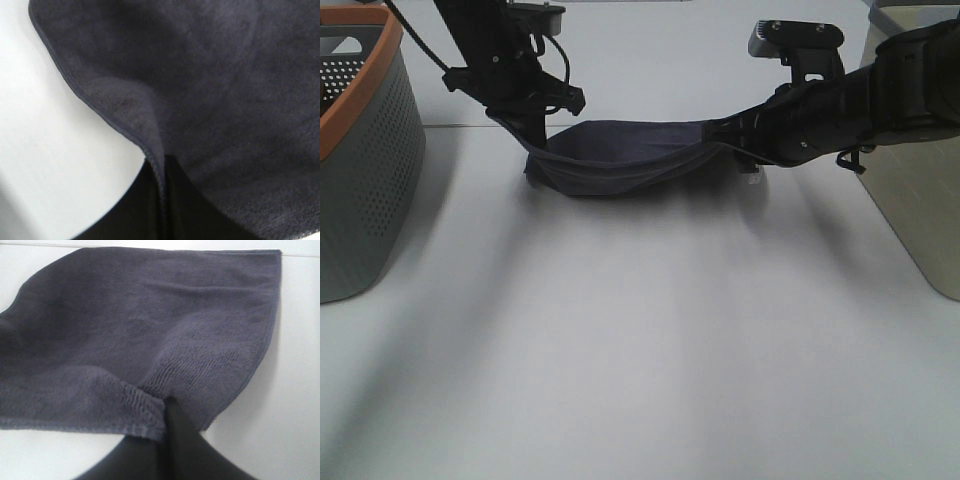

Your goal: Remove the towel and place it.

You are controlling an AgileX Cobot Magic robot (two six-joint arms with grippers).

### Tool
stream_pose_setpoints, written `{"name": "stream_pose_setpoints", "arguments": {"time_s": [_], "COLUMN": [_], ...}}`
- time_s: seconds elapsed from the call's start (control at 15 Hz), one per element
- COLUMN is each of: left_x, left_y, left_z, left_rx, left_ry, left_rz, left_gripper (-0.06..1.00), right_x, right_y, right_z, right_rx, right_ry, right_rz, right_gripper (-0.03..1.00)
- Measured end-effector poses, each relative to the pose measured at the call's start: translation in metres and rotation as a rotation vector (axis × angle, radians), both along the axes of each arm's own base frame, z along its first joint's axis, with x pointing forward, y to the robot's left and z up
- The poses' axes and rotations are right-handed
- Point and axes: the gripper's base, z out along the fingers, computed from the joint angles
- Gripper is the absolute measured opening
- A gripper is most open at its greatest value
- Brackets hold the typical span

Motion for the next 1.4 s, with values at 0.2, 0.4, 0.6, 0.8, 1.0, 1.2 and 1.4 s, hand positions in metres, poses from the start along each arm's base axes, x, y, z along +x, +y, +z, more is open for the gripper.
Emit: {"name": "stream_pose_setpoints", "arguments": {"time_s": [0.2, 0.4, 0.6, 0.8, 1.0, 1.2, 1.4], "left_x": [-0.021, -0.044, -0.067, -0.079, -0.081, -0.083, -0.083], "left_y": [0.007, 0.011, 0.005, -0.004, -0.008, -0.007, -0.006], "left_z": [-0.001, -0.013, -0.023, -0.037, -0.037, -0.037, -0.037], "left_rx": [0.018, 0.026, 0.028, 0.047, 0.050, 0.062, 0.062], "left_ry": [0.072, 0.163, 0.234, 0.268, 0.267, 0.292, 0.297], "left_rz": [-0.003, -0.031, -0.058, -0.089, -0.098, -0.091, -0.078], "left_gripper": [0.00, 0.00, 0.00, 0.01, 0.11, 0.39, 0.81], "right_x": [-0.020, -0.036, -0.055, -0.074, -0.084, -0.087, -0.093], "right_y": [-0.004, -0.009, -0.015, -0.019, -0.019, -0.019, -0.012], "right_z": [-0.008, -0.007, -0.001, -0.015, -0.023, -0.025, -0.025], "right_rx": [0.007, 0.010, 0.020, 0.032, 0.053, 0.098, 0.140], "right_ry": [0.048, 0.062, 0.066, 0.133, 0.174, 0.202, 0.242], "right_rz": [0.018, 0.024, 0.030, 0.028, 0.041, 0.012, 0.090], "right_gripper": [0.02, 0.02, 0.02, 0.02, 0.12, 0.43, 0.60]}}
